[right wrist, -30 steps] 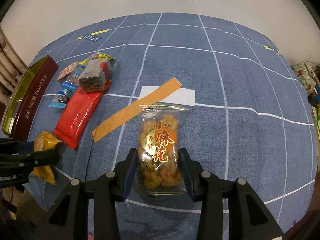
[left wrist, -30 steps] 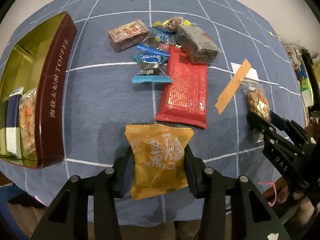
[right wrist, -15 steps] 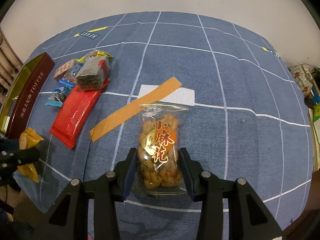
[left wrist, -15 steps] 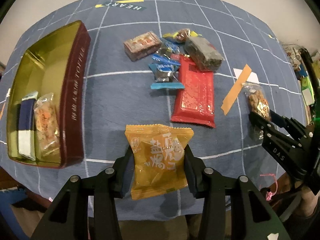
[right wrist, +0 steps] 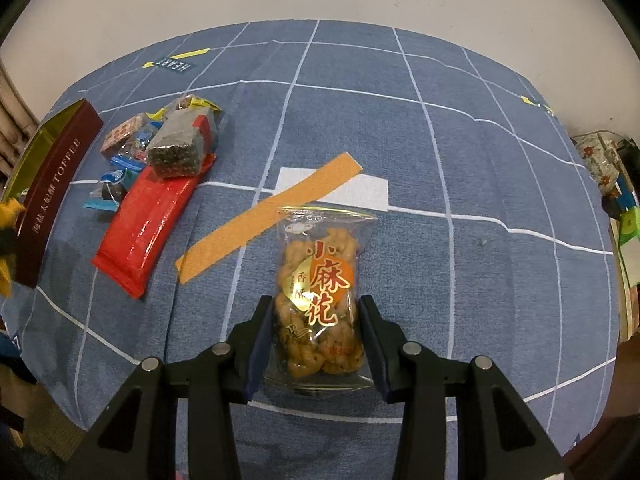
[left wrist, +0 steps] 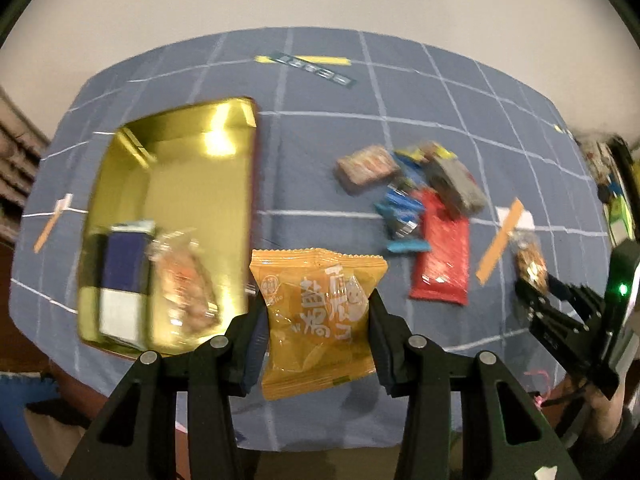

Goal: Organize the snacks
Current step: 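Carry the orange packet into the tin and release it with the left gripper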

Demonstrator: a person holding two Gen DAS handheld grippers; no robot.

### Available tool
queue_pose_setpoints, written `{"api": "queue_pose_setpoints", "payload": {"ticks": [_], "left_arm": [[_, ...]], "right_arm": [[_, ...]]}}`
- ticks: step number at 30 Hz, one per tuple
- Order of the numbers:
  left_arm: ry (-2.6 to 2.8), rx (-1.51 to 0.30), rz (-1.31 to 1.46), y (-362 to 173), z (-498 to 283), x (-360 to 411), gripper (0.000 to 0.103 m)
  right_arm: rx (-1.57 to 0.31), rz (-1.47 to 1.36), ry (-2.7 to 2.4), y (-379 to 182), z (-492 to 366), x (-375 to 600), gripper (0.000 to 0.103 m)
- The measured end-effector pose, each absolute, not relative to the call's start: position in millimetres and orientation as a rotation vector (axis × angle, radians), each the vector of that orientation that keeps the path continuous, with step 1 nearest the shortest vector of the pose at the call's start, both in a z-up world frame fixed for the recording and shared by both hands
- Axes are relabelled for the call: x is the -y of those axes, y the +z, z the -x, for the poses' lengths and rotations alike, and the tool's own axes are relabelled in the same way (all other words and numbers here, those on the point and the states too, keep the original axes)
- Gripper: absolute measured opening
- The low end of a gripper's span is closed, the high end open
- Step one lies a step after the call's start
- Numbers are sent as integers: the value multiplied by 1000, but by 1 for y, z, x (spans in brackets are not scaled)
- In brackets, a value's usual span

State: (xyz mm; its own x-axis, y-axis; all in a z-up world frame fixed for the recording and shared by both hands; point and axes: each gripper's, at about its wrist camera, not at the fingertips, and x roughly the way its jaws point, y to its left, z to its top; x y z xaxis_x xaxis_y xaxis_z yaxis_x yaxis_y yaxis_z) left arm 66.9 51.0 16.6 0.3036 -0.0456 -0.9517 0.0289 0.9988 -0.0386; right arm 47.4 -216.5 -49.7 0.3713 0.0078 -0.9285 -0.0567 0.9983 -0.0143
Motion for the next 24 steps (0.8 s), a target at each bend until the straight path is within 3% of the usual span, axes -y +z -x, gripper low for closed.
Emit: {"api": "queue_pose_setpoints", "payload": {"ticks": [12,24], "left_arm": [[117,-1243,10,21,-83,-142,41],[136,-1333,-93,-21,-81,-168,42]], "right_arm": [[-1205,37,17,-49,-50,216,43],[-1225,28,1,-51,-54,215,43]]}}
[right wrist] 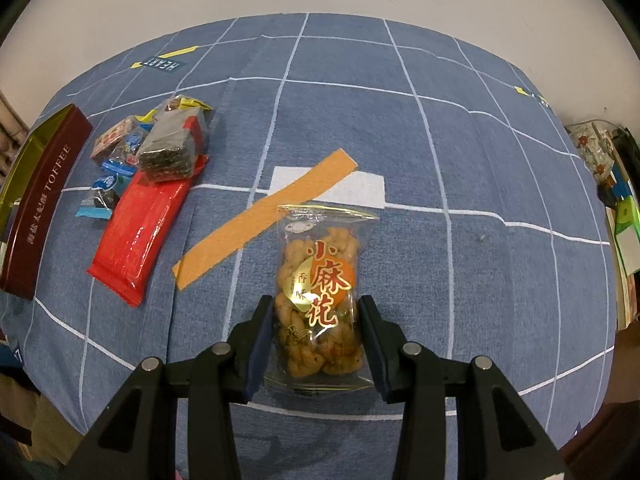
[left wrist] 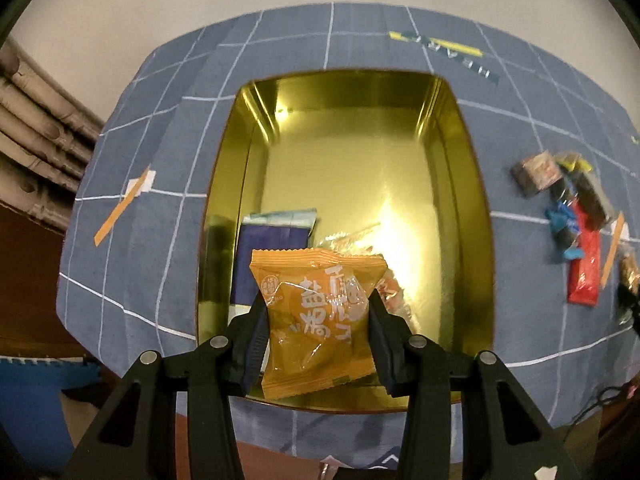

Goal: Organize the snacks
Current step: 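Carry the orange packet into the tin and release it with the left gripper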

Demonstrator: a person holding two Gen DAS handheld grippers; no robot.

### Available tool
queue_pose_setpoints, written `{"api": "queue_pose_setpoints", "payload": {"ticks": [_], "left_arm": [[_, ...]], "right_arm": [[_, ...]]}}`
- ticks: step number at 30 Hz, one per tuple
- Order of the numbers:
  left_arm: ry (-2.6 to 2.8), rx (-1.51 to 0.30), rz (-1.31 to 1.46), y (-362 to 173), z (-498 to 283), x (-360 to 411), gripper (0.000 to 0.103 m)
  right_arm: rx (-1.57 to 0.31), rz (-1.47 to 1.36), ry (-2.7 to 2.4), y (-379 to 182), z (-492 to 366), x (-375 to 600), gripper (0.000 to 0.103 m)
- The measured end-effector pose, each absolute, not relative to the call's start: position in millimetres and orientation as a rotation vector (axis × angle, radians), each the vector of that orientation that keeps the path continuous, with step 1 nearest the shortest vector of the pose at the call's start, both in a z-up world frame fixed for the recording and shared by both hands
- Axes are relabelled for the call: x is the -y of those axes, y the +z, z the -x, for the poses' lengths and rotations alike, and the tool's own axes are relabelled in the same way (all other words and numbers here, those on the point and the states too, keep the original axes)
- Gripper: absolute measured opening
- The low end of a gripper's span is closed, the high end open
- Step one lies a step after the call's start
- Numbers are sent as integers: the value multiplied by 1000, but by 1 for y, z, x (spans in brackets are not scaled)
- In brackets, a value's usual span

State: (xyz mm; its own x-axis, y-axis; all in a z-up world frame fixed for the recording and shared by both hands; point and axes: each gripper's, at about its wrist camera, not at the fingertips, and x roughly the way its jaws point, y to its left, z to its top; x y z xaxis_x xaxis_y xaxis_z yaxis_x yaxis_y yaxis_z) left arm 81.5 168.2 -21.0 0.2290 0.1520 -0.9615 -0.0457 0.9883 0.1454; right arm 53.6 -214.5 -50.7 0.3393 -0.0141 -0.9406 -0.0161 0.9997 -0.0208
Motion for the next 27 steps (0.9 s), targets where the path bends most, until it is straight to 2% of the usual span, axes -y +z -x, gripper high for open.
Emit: {"api": "queue_pose_setpoints", "payload": {"ticks": [21,26,27], "left_arm": [[131,-1355,-101,-42,-71,-177,46],[129,-1309,-102,-37,-67,-177,65],[123,-1299,-99,-35,-66,-176,66]], "right_arm": [[-1249,11,-33,-52,-55,214,42],[-1246,13,-48,-51,-54,212,41],[-1245,13,-51,-51,-54,211,41]]}}
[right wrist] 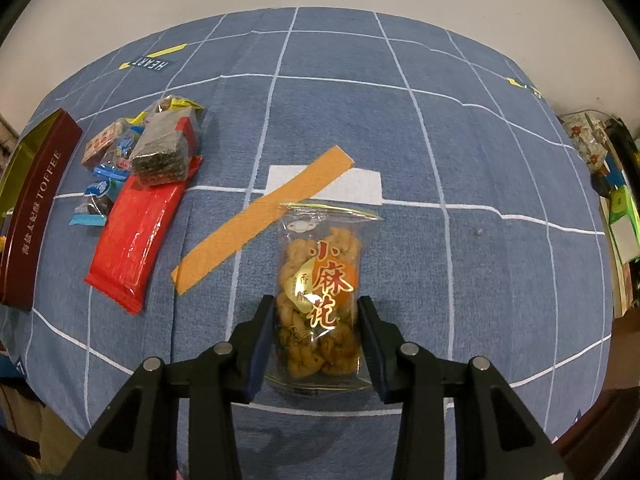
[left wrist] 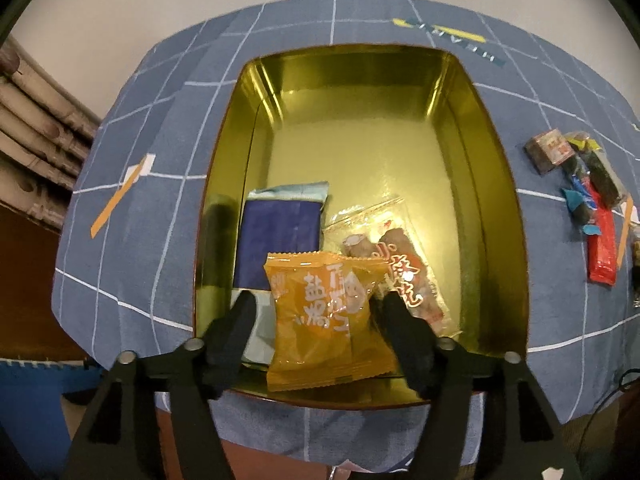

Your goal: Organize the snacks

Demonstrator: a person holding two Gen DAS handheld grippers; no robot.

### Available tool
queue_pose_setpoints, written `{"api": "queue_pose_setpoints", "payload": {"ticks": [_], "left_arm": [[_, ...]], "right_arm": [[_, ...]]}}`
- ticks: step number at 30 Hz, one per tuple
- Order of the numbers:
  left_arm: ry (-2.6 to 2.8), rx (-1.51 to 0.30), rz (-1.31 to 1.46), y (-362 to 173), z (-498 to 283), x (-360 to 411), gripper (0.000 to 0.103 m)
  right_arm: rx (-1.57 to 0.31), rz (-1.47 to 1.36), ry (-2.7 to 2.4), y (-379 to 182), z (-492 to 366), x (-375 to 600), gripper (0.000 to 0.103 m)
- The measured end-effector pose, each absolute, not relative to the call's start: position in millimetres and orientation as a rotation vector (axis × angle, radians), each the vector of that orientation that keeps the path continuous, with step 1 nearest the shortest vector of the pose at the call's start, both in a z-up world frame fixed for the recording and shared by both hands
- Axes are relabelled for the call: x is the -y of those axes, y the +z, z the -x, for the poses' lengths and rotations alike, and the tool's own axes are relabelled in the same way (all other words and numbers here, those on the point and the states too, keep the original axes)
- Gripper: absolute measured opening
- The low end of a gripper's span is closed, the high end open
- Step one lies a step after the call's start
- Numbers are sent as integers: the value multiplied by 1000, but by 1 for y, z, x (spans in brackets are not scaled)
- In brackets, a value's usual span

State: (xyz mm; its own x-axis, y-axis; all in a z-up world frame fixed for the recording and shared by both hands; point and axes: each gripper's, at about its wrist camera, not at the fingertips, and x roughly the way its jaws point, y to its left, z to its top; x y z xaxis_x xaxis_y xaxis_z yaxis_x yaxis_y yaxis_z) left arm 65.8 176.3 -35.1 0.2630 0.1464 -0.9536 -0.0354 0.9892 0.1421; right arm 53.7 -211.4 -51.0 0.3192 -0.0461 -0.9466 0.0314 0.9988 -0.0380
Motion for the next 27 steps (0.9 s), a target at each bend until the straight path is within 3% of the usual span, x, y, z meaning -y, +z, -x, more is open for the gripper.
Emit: {"api": "queue_pose_setpoints", "payload": {"ticks": [8,15,27], "left_arm": [[102,-1193,-35,-15,-57,-175,72],[118,-1120,72,2,-52,-195,75],[274,-1071,184,10,-26,-247,75]], "right_arm": [[-1205,-13,-84,-37,-52,208,41],[-1090,-6,-18,13,-54,176,41],[-1061,0,374,43,-72,14,41]]}}
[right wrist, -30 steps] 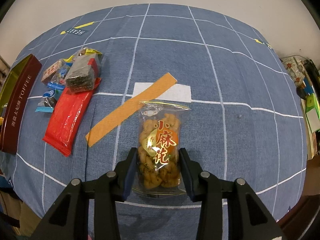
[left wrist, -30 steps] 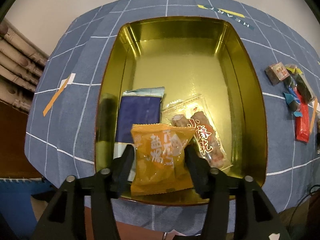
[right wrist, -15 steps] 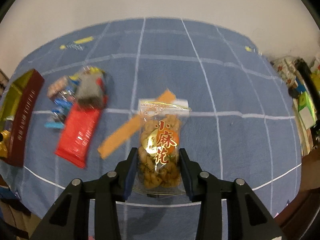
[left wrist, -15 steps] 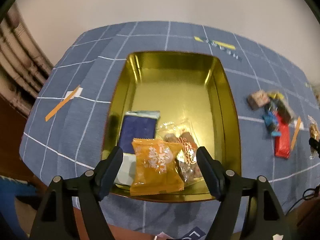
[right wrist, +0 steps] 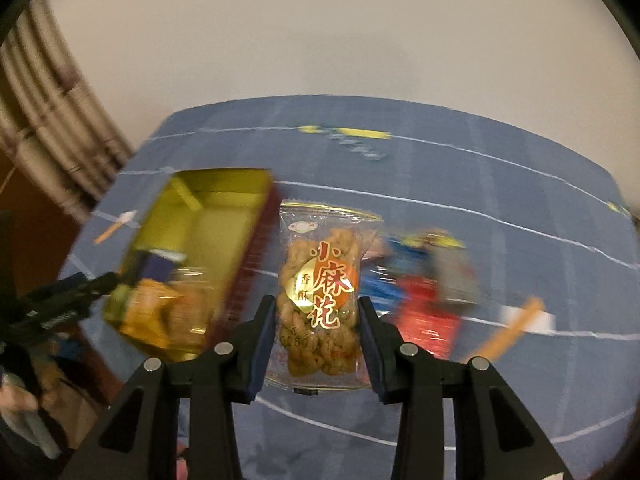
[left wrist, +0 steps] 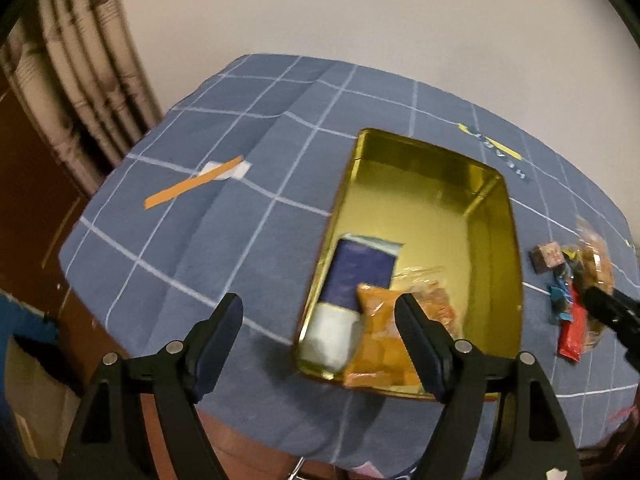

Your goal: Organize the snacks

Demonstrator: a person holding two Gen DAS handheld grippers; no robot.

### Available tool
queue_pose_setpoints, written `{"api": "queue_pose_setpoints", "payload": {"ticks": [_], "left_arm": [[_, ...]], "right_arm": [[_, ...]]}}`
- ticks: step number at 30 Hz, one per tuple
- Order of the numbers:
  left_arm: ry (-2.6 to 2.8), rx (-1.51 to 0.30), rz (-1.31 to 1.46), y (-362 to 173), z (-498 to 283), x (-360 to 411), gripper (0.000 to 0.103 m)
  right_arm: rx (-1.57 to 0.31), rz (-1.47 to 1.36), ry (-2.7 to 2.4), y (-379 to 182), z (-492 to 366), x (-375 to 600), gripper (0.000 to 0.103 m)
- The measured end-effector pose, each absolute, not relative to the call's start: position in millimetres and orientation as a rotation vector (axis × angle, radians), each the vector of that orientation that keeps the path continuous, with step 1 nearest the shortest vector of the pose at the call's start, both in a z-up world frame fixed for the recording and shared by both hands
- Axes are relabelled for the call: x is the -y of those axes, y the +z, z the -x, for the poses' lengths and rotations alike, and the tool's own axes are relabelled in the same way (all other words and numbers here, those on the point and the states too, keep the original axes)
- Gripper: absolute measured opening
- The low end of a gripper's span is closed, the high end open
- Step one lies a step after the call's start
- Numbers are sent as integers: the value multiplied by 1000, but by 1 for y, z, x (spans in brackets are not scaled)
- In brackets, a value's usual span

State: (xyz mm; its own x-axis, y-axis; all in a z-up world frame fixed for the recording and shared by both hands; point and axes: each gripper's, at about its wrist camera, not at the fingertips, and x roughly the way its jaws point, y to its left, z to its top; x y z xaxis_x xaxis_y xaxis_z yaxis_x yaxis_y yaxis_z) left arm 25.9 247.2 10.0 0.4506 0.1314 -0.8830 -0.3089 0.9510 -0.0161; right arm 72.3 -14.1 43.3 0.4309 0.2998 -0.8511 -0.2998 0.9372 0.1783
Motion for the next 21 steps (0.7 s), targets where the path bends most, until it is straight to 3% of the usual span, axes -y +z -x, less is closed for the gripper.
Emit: {"api": "queue_pose_setpoints", "payload": {"ticks": [8,21], "left_arm": [[333,-1090,205,1,-5,-266,75],[397,-1073,297,0,1,-287,75]], "right_arm": [[-1129,28,470,20,-74,-66,41],[-1198,61,455,-13,-76,-108,41]]}}
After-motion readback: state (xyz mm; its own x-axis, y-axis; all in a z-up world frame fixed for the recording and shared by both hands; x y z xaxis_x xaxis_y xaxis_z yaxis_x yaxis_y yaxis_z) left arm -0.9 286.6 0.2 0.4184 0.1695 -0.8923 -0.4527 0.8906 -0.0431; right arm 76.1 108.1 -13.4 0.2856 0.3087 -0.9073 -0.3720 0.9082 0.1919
